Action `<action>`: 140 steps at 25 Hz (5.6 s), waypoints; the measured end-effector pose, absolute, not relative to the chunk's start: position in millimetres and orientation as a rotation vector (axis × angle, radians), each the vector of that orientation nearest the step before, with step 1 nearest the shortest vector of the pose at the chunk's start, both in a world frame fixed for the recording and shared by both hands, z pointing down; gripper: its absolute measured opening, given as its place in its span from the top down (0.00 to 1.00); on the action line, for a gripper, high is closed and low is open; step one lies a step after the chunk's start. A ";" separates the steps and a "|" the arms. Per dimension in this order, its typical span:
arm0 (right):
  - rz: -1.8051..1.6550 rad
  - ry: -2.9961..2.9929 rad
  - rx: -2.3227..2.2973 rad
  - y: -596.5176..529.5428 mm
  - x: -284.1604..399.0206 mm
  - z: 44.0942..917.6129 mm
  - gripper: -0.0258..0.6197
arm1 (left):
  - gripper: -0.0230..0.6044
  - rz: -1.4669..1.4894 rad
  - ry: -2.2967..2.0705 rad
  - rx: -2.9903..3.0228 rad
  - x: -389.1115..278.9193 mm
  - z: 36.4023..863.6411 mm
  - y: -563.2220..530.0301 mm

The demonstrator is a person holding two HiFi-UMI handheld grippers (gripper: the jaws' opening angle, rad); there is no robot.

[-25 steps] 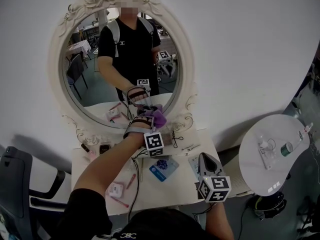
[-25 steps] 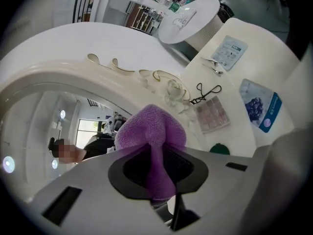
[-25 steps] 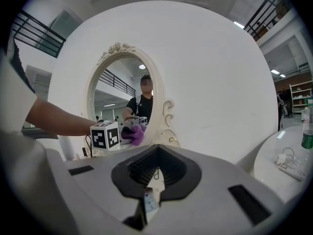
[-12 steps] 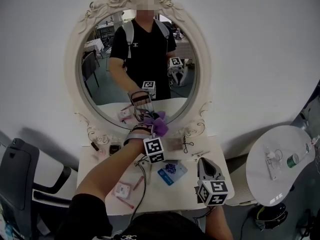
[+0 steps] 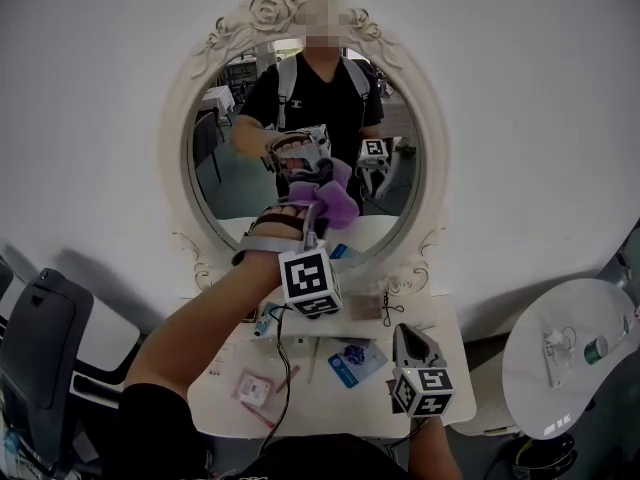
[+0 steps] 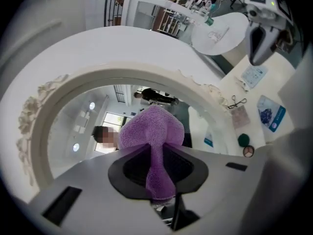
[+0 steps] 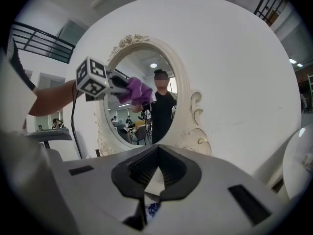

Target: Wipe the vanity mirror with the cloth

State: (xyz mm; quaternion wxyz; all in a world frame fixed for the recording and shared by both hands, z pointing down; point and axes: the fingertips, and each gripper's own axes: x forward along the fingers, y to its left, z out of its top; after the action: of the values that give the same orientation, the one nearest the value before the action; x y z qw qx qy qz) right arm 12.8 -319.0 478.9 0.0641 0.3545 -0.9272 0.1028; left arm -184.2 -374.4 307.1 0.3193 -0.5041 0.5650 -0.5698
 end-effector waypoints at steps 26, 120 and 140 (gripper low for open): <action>0.351 -2.841 1.095 -354.7 9.4 471.0 0.94 | 0.84 -1.312 1.730 -1.079 -237.7 70.2 -375.0; 0.342 -2.784 0.909 -302.4 -24.4 500.9 0.94 | 0.85 0.054 2.788 -1.495 -396.9 249.6 -264.6; 0.348 -2.748 0.977 -317.1 7.2 505.2 0.94 | 0.85 -0.217 2.655 -1.419 -317.9 254.2 -323.0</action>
State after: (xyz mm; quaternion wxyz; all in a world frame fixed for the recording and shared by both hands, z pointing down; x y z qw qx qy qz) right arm 7.2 -317.1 505.2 0.1018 0.3309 -0.9307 0.1177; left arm -317.9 -323.0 254.2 0.0615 -0.4693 0.8779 -0.0718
